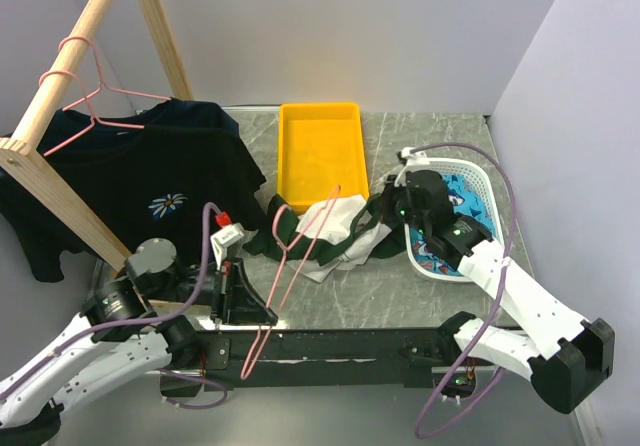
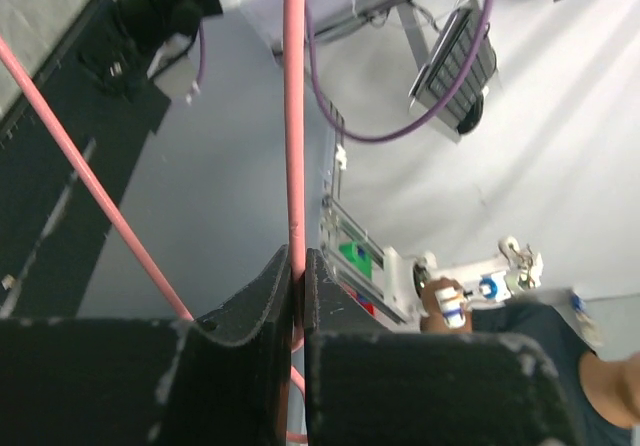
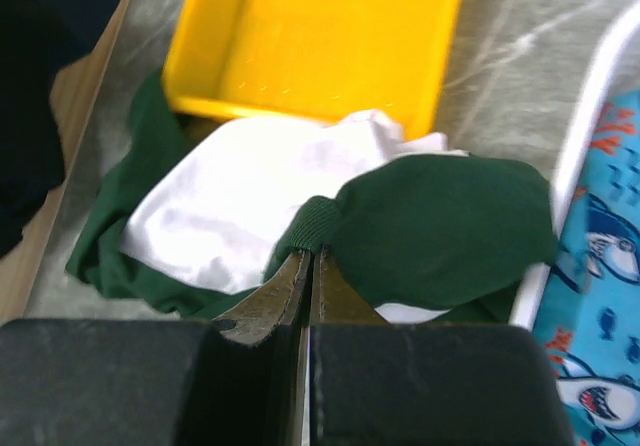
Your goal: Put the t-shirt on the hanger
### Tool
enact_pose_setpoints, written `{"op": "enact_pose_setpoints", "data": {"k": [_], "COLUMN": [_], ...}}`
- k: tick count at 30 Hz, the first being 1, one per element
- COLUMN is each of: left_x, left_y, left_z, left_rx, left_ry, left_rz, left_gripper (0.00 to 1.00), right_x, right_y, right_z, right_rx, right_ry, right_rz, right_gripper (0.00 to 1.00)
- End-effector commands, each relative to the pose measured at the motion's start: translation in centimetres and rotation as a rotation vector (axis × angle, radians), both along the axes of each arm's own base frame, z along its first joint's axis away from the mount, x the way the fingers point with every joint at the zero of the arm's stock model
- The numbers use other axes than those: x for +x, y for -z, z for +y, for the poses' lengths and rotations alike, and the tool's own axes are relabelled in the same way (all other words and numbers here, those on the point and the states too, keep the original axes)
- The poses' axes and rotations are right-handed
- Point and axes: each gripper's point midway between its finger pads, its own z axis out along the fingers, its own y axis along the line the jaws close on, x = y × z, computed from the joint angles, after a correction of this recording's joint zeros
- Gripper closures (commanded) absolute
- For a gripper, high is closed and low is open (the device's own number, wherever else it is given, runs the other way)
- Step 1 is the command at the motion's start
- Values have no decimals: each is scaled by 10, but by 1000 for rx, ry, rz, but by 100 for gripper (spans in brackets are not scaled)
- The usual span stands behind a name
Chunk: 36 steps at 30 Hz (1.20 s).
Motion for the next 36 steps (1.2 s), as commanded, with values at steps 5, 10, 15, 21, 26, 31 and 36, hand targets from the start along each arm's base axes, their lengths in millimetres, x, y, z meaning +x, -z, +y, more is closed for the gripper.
{"op": "enact_pose_setpoints", "data": {"k": [5, 10, 15, 21, 26, 31, 36], "left_x": [-13, -17, -14, -2, -4, -9, -7], "left_y": [13, 19, 23, 19, 9, 8, 11], "left_z": [-7, -14, -23, -30, -25, -18, -15], "left_rx": [11, 34, 77, 110, 96, 98, 123], "left_ry": [130, 171, 180, 140, 127, 125, 106], "left_rz": [25, 34, 12, -33, -48, -39, -43], "left_gripper": [99, 99, 99, 99, 99, 99, 99], "right_x": [5, 3, -6, -22, -24, -14, -15], "right_y": [-46, -55, -61, -75, -71, -63, -68], "right_z": [21, 25, 33, 40, 38, 27, 30], "right_rx": [-28, -32, -25, -24, -45, -87, -70], "right_ry": [-57, -77, -127, -188, -181, -101, -110], "right_rz": [-134, -150, -160, -190, -184, -161, -169], "right_gripper": [100, 100, 100, 100, 100, 100, 100]}}
